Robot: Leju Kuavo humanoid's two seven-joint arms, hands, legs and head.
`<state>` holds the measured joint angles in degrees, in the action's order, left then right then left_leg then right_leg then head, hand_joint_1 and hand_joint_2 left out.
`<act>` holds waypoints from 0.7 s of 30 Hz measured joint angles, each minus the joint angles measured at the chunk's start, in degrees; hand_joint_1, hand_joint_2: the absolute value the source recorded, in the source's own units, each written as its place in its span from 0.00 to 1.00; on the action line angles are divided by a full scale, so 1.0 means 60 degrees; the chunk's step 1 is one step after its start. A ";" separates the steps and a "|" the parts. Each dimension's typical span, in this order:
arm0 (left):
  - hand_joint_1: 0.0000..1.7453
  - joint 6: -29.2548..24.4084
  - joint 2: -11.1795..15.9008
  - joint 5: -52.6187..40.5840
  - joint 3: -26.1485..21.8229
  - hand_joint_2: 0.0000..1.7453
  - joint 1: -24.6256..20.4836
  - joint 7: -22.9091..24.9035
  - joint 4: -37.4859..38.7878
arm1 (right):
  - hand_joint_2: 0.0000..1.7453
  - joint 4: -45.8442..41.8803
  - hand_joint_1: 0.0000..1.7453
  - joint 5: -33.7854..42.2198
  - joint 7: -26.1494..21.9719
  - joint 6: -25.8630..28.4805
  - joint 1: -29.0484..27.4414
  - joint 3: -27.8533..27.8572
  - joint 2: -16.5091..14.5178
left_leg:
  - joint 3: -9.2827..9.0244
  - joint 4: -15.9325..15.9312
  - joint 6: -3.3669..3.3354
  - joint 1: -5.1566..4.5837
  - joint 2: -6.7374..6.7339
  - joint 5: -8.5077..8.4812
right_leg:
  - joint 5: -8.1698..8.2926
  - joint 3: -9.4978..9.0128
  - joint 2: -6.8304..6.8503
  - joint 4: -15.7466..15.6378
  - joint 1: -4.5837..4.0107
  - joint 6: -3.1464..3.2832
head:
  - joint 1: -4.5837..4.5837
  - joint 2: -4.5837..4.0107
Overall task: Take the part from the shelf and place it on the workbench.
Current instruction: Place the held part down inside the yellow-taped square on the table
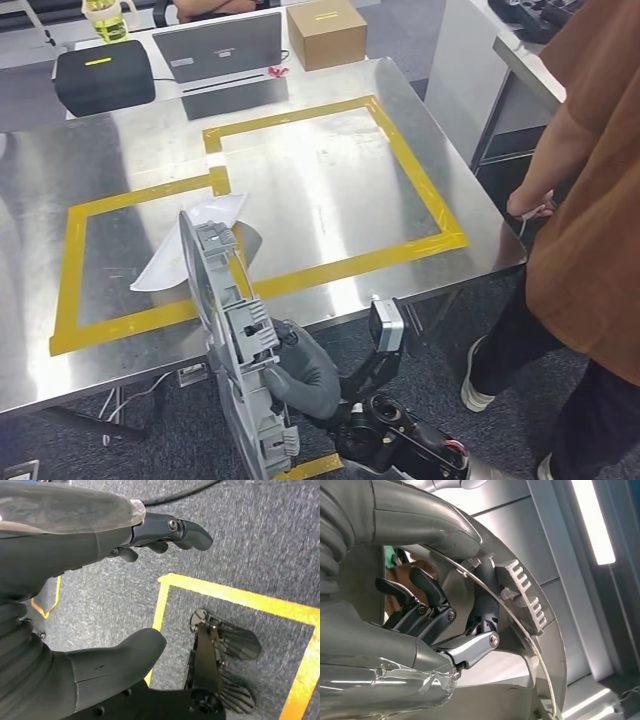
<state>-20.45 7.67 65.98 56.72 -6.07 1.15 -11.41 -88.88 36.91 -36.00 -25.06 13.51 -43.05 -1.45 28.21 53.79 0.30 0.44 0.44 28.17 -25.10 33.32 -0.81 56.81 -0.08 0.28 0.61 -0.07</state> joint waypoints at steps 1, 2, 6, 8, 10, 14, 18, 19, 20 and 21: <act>0.00 0.0009 0.0006 -0.0015 0.0001 1.00 0.0000 -0.0017 0.0000 | 1.00 -0.0040 1.00 -0.0025 -0.0100 0.0015 0.0101 0.0036 0.0001 | -0.0004 -0.0017 0.0001 0.0000 -0.0002 0.0000 | -0.0003 0.0001 0.0000 -0.0001 0.0000 0.0007 | -0.0033 0.0000; 0.00 0.0017 0.0011 -0.0026 0.0002 1.00 0.0000 -0.0036 0.0000 | 1.00 -0.0081 1.00 -0.0009 -0.0212 0.0026 0.0228 0.0090 0.0002 | -0.0005 -0.0029 0.0007 0.0000 -0.0004 -0.0004 | -0.0003 0.0002 0.0000 -0.0001 -0.0001 0.0011 | -0.0063 0.0000; 0.00 0.0037 0.0013 -0.0033 0.0014 1.00 0.0004 -0.0066 0.0000 | 1.00 -0.0252 1.00 0.0126 -0.0536 0.0028 0.0769 0.0397 0.0002 | -0.0001 -0.0051 0.0061 0.0001 -0.0002 -0.0038 | 0.0010 -0.0001 0.0006 -0.0001 -0.0006 0.0033 | -0.0113 0.0000; 0.00 0.0026 0.0010 -0.0020 0.0027 1.00 0.0005 -0.0054 0.0000 | 1.00 -0.0329 1.00 0.0119 -0.0598 0.0041 0.0970 0.0534 0.0002 | 0.0002 -0.0054 0.0087 0.0000 -0.0003 -0.0050 | 0.0021 -0.0003 0.0006 -0.0001 -0.0007 0.0047 | -0.0117 0.0000; 0.00 0.0008 0.0007 -0.0012 0.0052 1.00 0.0004 -0.0008 0.0000 | 1.00 -0.0392 1.00 0.0092 -0.0616 0.0079 0.1186 0.0659 0.0002 | 0.0002 -0.0054 0.0108 -0.0004 -0.0003 -0.0060 | 0.0033 -0.0003 0.0006 -0.0001 -0.0005 0.0057 | -0.0118 0.0000; 0.00 -0.0005 0.0003 -0.0035 0.0133 1.00 0.0005 0.0048 0.0000 | 1.00 -0.0507 1.00 0.0067 -0.0611 0.0229 0.1657 0.0881 0.0002 | -0.0004 -0.0051 0.0120 -0.0016 -0.0003 -0.0068 | 0.0050 -0.0005 0.0011 -0.0004 0.0007 0.0057 | -0.0111 0.0000; 0.00 -0.0005 0.0001 -0.0022 0.0198 1.00 0.0004 0.0036 0.0001 | 1.00 -0.0495 1.00 -0.0213 -0.0343 0.0793 0.2162 0.1047 0.0002 | -0.0003 -0.0049 0.0120 -0.0023 -0.0003 -0.0068 | 0.0058 -0.0011 0.0011 -0.0015 0.0016 0.0047 | -0.0100 0.0000; 0.00 -0.0005 0.0001 -0.0007 0.0207 1.00 0.0003 0.0034 0.0001 | 1.00 -0.0464 1.00 -0.0421 -0.0220 0.1065 0.2292 0.1067 0.0002 | -0.0002 -0.0048 0.0120 -0.0024 -0.0003 -0.0068 | 0.0060 -0.0012 0.0011 -0.0020 0.0017 0.0045 | -0.0102 0.0000; 0.00 -0.0005 0.0001 0.0008 0.0213 1.00 0.0002 0.0033 0.0001 | 1.00 -0.0421 1.00 -0.0617 -0.0111 0.1308 0.2413 0.1078 0.0002 | -0.0001 -0.0048 0.0120 -0.0025 -0.0001 -0.0068 | 0.0061 -0.0013 0.0013 -0.0025 0.0018 0.0044 | -0.0102 0.0000; 0.00 -0.0005 0.0000 0.0022 0.0217 1.00 0.0002 0.0032 0.0001 | 1.00 -0.0373 1.00 -0.0756 -0.0039 0.1481 0.2514 0.1084 0.0002 | 0.0000 -0.0048 0.0120 -0.0025 0.0001 -0.0068 | 0.0062 -0.0013 0.0016 -0.0030 0.0018 0.0042 | -0.0104 0.0000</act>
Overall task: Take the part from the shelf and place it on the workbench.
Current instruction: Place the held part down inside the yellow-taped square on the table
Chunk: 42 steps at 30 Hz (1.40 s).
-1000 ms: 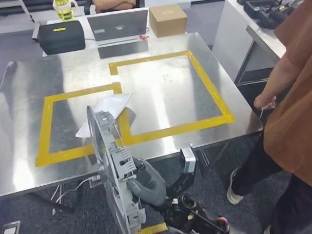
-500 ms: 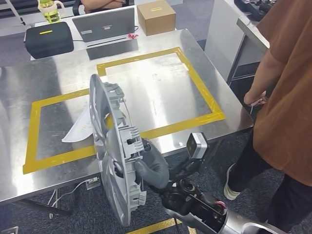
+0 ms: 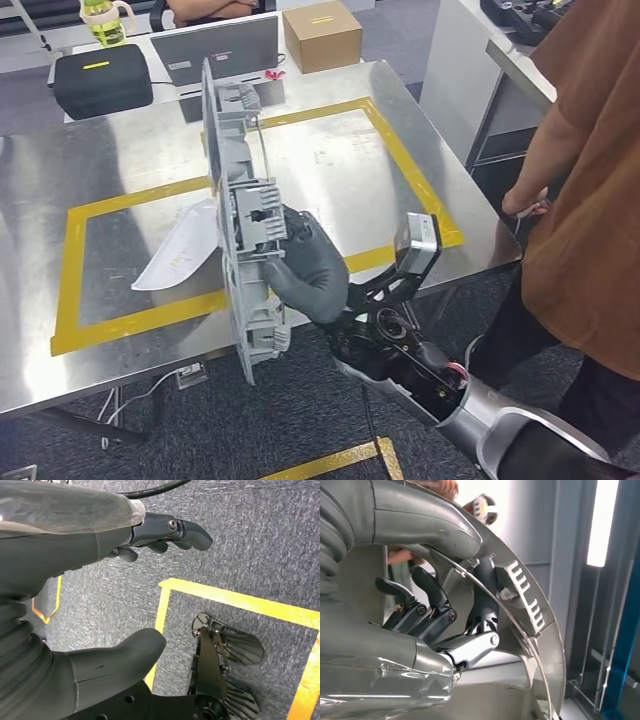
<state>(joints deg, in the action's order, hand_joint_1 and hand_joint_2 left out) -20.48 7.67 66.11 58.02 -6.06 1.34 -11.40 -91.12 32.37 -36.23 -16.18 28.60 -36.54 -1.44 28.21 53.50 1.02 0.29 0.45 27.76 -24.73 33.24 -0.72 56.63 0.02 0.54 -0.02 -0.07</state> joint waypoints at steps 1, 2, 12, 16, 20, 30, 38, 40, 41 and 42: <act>0.00 0.0000 -0.0001 0.0006 0.0003 1.00 0.0001 -0.0001 -0.0001 | 1.00 0.0047 1.00 -0.0065 0.0028 0.0074 0.0072 0.0006 0.0000 | 0.0003 0.0000 0.0000 0.0000 0.0002 0.0000 | 0.0001 0.0000 0.0003 -0.0004 0.0000 -0.0001 | 0.0000 0.0000; 0.00 0.0000 -0.0002 0.0011 0.0005 1.00 0.0003 -0.0001 -0.0001 | 1.00 0.0087 1.00 -0.0093 0.0037 0.0112 0.0128 0.0011 0.0000 | 0.0005 0.0000 0.0000 0.0000 0.0003 0.0000 | 0.0001 0.0000 0.0005 -0.0006 0.0000 -0.0001 | 0.0004 0.0000; 0.00 0.0005 -0.0018 0.0134 0.0010 1.00 -0.0006 -0.0001 -0.0001 | 1.00 0.1525 1.00 -0.5187 0.2472 0.4471 0.1186 -0.0420 0.0000 | 0.0018 -0.0001 -0.0003 0.0000 0.0006 0.0000 | 0.0006 0.0000 0.0012 -0.0013 0.0000 -0.0008 | 0.0004 0.0000; 0.00 0.0035 -0.0027 0.0122 0.0014 1.00 -0.0005 -0.0001 -0.0001 | 1.00 0.2363 1.00 -0.7448 0.3905 0.5619 0.1555 -0.0744 0.0000 | 0.0021 0.0000 -0.0007 0.0000 0.0009 -0.0005 | 0.0009 0.0003 0.0015 -0.0018 0.0000 -0.0012 | 0.0006 0.0000; 0.00 0.0079 -0.0037 0.0110 0.0020 1.00 -0.0006 -0.0001 -0.0001 | 1.00 0.3153 1.00 -0.8659 0.4946 0.5910 0.1812 -0.0982 0.0003 | 0.0020 0.0000 -0.0007 0.0001 0.0007 -0.0004 | 0.0008 0.0005 0.0011 -0.0025 -0.0001 -0.0012 | 0.0005 0.0000; 0.00 0.0117 -0.0043 0.0110 0.0020 1.00 -0.0004 0.0003 -0.0001 | 1.00 0.4229 1.00 -1.0298 0.6162 0.6128 0.1945 -0.1235 0.0055 | 0.0026 -0.0001 -0.0007 0.0000 0.0004 -0.0003 | 0.0009 0.0004 0.0009 -0.0034 -0.0001 -0.0014 | 0.0006 0.0000; 0.00 0.0141 -0.0049 0.0143 0.0020 1.00 -0.0002 0.0047 -0.0001 | 1.00 0.5135 1.00 -1.1517 0.7295 0.6140 0.2007 -0.1449 0.0058 | 0.0023 0.0000 -0.0007 0.0000 0.0010 -0.0004 | 0.0010 -0.0001 0.0020 -0.0037 -0.0001 -0.0015 | 0.0009 0.0000; 0.00 0.0132 -0.0051 0.0160 0.0020 1.00 -0.0001 0.0067 -0.0001 | 1.00 0.5357 1.00 -1.1678 0.7485 0.6211 0.1986 -0.1442 0.0067 | 0.0022 0.0000 -0.0007 0.0000 0.0008 -0.0004 | 0.0011 -0.0001 0.0017 -0.0038 -0.0001 -0.0015 | 0.0009 0.0000; 0.00 0.0128 -0.0052 0.0167 0.0020 1.00 -0.0002 0.0079 -0.0001 | 1.00 0.5456 1.00 -1.1754 0.7597 0.6235 0.1968 -0.1435 0.0076 | 0.0021 0.0001 -0.0007 0.0000 0.0008 -0.0004 | 0.0011 -0.0001 0.0016 -0.0038 -0.0001 -0.0015 | 0.0010 0.0000; 0.00 0.0123 -0.0053 0.0170 0.0020 1.00 -0.0001 0.0090 -0.0001 | 1.00 0.5545 1.00 -1.1836 0.7728 0.6236 0.1944 -0.1426 0.0087 | 0.0021 0.0001 -0.0007 0.0000 0.0008 -0.0003 | 0.0011 0.0000 0.0016 -0.0039 -0.0001 -0.0015 | 0.0010 0.0000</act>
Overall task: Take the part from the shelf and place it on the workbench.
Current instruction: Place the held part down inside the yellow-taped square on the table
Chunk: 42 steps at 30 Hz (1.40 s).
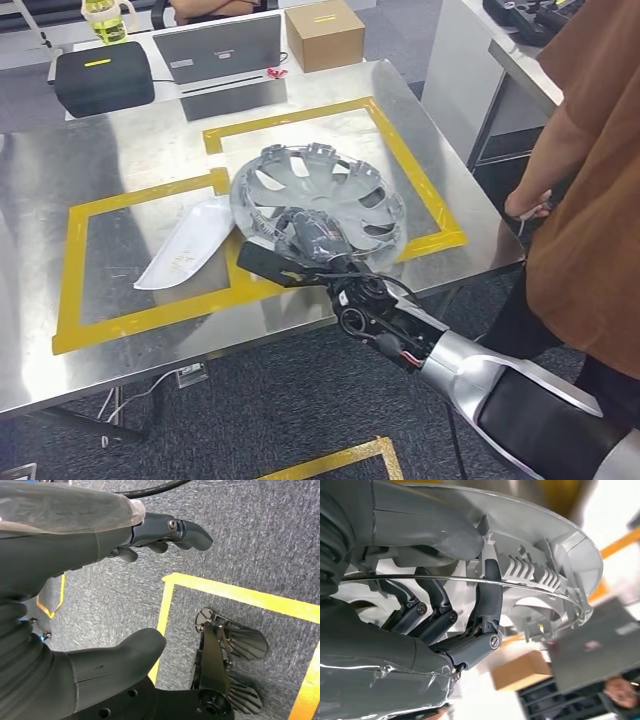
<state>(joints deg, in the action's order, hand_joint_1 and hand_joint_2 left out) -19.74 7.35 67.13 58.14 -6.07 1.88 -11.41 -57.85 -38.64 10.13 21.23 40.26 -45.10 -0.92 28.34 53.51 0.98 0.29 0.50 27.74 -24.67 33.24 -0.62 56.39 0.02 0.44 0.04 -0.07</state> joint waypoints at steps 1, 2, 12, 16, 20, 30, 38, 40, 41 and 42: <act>0.00 -0.0001 -0.0001 0.0000 0.0000 1.00 0.0001 0.0014 0.0000 | 1.00 0.0077 1.00 -0.0074 0.0130 -0.0024 -0.0029 0.0012 0.0015 | 0.0000 0.0000 0.0000 0.0000 0.0000 0.0000 | 0.0000 0.0000 0.0000 -0.0001 0.0000 0.0000 | 0.0001 0.0000; 0.00 -0.0002 -0.0001 0.0000 0.0000 1.00 0.0002 0.0029 0.0000 | 1.00 0.0141 1.00 -0.0130 0.0252 -0.0071 -0.0062 0.0027 0.0033 | 0.0000 0.0001 0.0000 0.0000 0.0001 0.0000 | 0.0000 0.0000 0.0000 -0.0001 0.0000 0.0000 | 0.0002 0.0000; 0.00 0.0037 -0.0001 -0.0059 0.0016 1.00 0.0001 0.0062 0.0000 | 1.00 0.0682 1.00 -0.0246 0.0720 -0.0500 -0.0480 0.0195 0.0222 | 0.0004 0.0000 -0.0002 0.0000 -0.0002 0.0003 | 0.0000 0.0003 -0.0004 -0.0008 0.0000 0.0000 | 0.0007 0.0000; 0.00 0.0037 -0.0005 -0.0063 0.0049 1.00 0.0002 0.0077 0.0001 | 1.00 0.0941 1.00 -0.0339 0.1001 -0.0522 -0.0547 0.0285 0.0252 | 0.0005 0.0000 -0.0003 0.0000 0.0000 0.0002 | 0.0000 0.0002 -0.0002 -0.0011 0.0000 -0.0001 | 0.0014 0.0000; 0.00 0.0048 -0.0007 -0.0101 0.0105 1.00 0.0001 0.0072 0.0000 | 1.00 0.1217 1.00 -0.0361 0.1098 -0.0493 -0.0595 0.0388 0.0281 | 0.0006 0.0001 -0.0003 0.0000 -0.0001 0.0002 | 0.0000 0.0001 -0.0003 -0.0014 0.0000 -0.0001 | 0.0023 0.0000; 0.00 0.0176 -0.0008 -0.0140 0.0239 1.00 -0.0001 -0.0081 0.0001 | 1.00 0.1640 1.00 -0.0237 -0.0360 -0.0179 -0.0631 0.0467 0.0309 | 0.0014 0.0000 -0.0004 0.0000 -0.0006 0.0005 | 0.0000 0.0003 -0.0010 -0.0020 0.0000 -0.0001 | 0.0021 0.0000; 0.00 0.0176 -0.0012 -0.0113 0.0274 1.00 -0.0006 -0.0086 0.0000 | 1.00 0.1830 1.00 -0.0233 -0.1111 -0.0375 -0.0494 0.0355 -0.0048 | 0.0020 -0.0002 -0.0005 0.0002 -0.0006 0.0005 | 0.0000 0.0006 -0.0011 -0.0020 -0.0001 -0.0002 | 0.0017 0.0000; 0.00 0.0175 -0.0014 -0.0111 0.0282 1.00 -0.0007 -0.0085 0.0000 | 1.00 0.1889 1.00 -0.0234 -0.1266 -0.0410 -0.0397 0.0295 -0.0213 | 0.0020 -0.0002 -0.0005 0.0003 -0.0005 0.0004 | 0.0000 0.0006 -0.0010 -0.0019 -0.0002 -0.0001 | 0.0016 0.0000; 0.00 0.0174 -0.0015 -0.0111 0.0286 1.00 -0.0007 -0.0082 0.0000 | 1.00 0.1916 1.00 -0.0232 -0.1336 -0.0429 -0.0352 0.0263 -0.0297 | 0.0020 -0.0002 -0.0005 0.0003 -0.0004 0.0004 | 0.0000 0.0006 -0.0009 -0.0019 -0.0003 -0.0001 | 0.0017 0.0000; 0.00 0.0172 -0.0016 -0.0112 0.0289 1.00 -0.0008 -0.0075 0.0000 | 1.00 0.1943 1.00 -0.0231 -0.1389 -0.0448 -0.0311 0.0234 -0.0384 | 0.0020 -0.0002 -0.0005 0.0004 -0.0004 0.0004 | 0.0000 0.0005 -0.0008 -0.0018 -0.0004 -0.0002 | 0.0018 0.0000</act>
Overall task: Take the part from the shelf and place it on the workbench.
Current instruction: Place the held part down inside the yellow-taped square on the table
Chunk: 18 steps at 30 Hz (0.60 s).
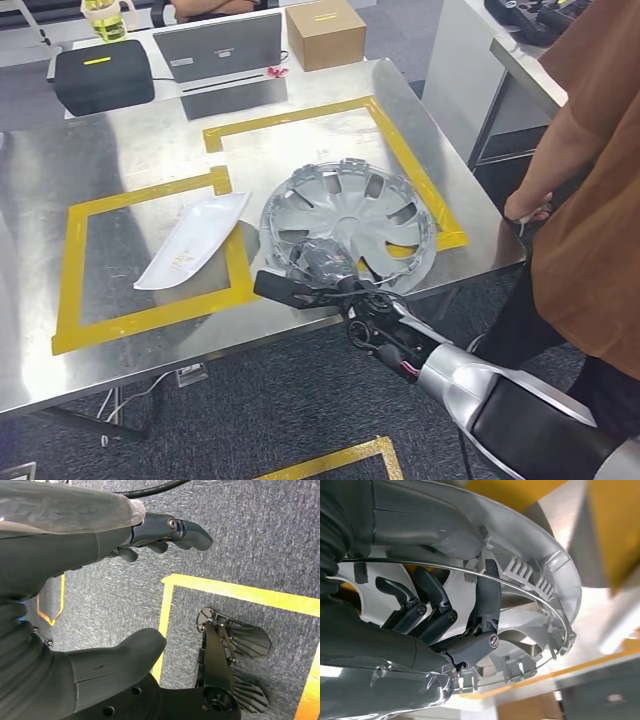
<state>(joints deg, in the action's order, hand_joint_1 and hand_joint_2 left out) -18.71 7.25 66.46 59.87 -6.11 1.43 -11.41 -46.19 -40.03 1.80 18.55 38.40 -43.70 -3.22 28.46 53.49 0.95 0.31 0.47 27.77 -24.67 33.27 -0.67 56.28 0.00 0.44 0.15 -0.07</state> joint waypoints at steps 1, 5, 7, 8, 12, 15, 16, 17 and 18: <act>0.00 -0.0002 -0.0001 -0.0001 0.0003 1.00 0.0000 0.0007 0.0000 | 1.00 0.0026 1.00 0.0001 -0.0039 -0.0016 0.0038 -0.0030 -0.0078 | 0.0000 0.0000 0.0000 0.0000 0.0000 0.0000 | 0.0000 0.0000 0.0000 0.0000 -0.0001 0.0000 | 0.0001 0.0000; 0.00 -0.0010 -0.0009 -0.0003 0.0011 1.00 0.0000 0.0024 0.0000 | 1.00 0.0141 1.00 0.0021 -0.0101 -0.0065 0.0179 -0.0148 -0.0361 | -0.0001 -0.0001 0.0000 0.0000 0.0000 0.0000 | 0.0000 -0.0001 0.0001 0.0000 -0.0001 0.0000 | 0.0006 0.0000; 0.00 -0.0011 -0.0010 -0.0007 0.0016 1.00 0.0000 0.0027 0.0000 | 1.00 0.0199 1.00 0.0049 -0.0121 -0.0065 0.0236 -0.0192 -0.0452 | -0.0001 -0.0001 0.0000 -0.0001 0.0000 0.0000 | 0.0000 -0.0003 0.0002 -0.0001 0.0000 0.0000 | 0.0011 0.0000; 0.00 -0.0011 -0.0009 -0.0012 0.0017 1.00 0.0000 0.0029 0.0000 | 1.00 0.0225 1.00 0.0057 -0.0129 -0.0064 0.0259 -0.0211 -0.0487 | -0.0001 -0.0001 0.0000 -0.0001 0.0000 0.0000 | 0.0000 -0.0004 0.0001 -0.0001 0.0000 0.0000 | 0.0011 0.0000; 0.00 -0.0011 -0.0010 -0.0033 0.0028 1.00 0.0001 0.0031 0.0000 | 1.00 0.0337 1.00 0.0079 -0.0137 -0.0066 0.0334 -0.0279 -0.0605 | -0.0002 0.0000 0.0000 -0.0002 0.0000 0.0000 | 0.0001 -0.0005 0.0001 -0.0003 0.0002 -0.0001 | 0.0015 0.0000; 0.00 -0.0011 -0.0009 -0.0046 0.0074 1.00 0.0000 0.0031 0.0000 | 1.00 0.0429 1.00 0.0099 -0.0131 -0.0093 0.0406 -0.0318 -0.0680 | -0.0002 0.0000 0.0000 -0.0002 0.0000 0.0000 | 0.0001 -0.0005 0.0001 -0.0004 0.0002 -0.0001 | 0.0014 0.0000; 0.00 -0.0010 -0.0009 -0.0049 0.0091 1.00 0.0000 0.0031 0.0000 | 1.00 0.0460 1.00 0.0099 -0.0121 -0.0101 0.0430 -0.0332 -0.0706 | -0.0002 0.0000 0.0000 -0.0002 0.0000 0.0000 | 0.0001 -0.0005 0.0001 -0.0004 0.0002 -0.0001 | 0.0013 0.0000; 0.00 -0.0008 -0.0009 -0.0050 0.0103 1.00 0.0000 0.0029 0.0000 | 1.00 0.0487 1.00 0.0098 -0.0107 -0.0105 0.0449 -0.0343 -0.0735 | -0.0003 0.0000 0.0000 -0.0002 0.0000 0.0000 | 0.0001 -0.0005 0.0001 -0.0004 0.0002 -0.0001 | 0.0011 0.0000; 0.00 -0.0006 -0.0010 -0.0050 0.0111 1.00 0.0000 0.0026 0.0000 | 1.00 0.0522 1.00 0.0098 -0.0090 -0.0105 0.0469 -0.0356 -0.0764 | -0.0003 0.0000 0.0000 -0.0002 0.0000 0.0000 | 0.0001 -0.0004 0.0001 -0.0004 0.0002 -0.0001 | 0.0011 0.0000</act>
<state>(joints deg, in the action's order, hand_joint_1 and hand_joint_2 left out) -18.75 7.19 66.16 60.54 -6.11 1.59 -11.41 -43.06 -39.44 1.26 17.92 41.22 -45.83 -7.80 28.44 53.50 0.95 0.30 0.47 27.77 -24.66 33.24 -0.67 56.26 0.01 0.43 0.22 -0.07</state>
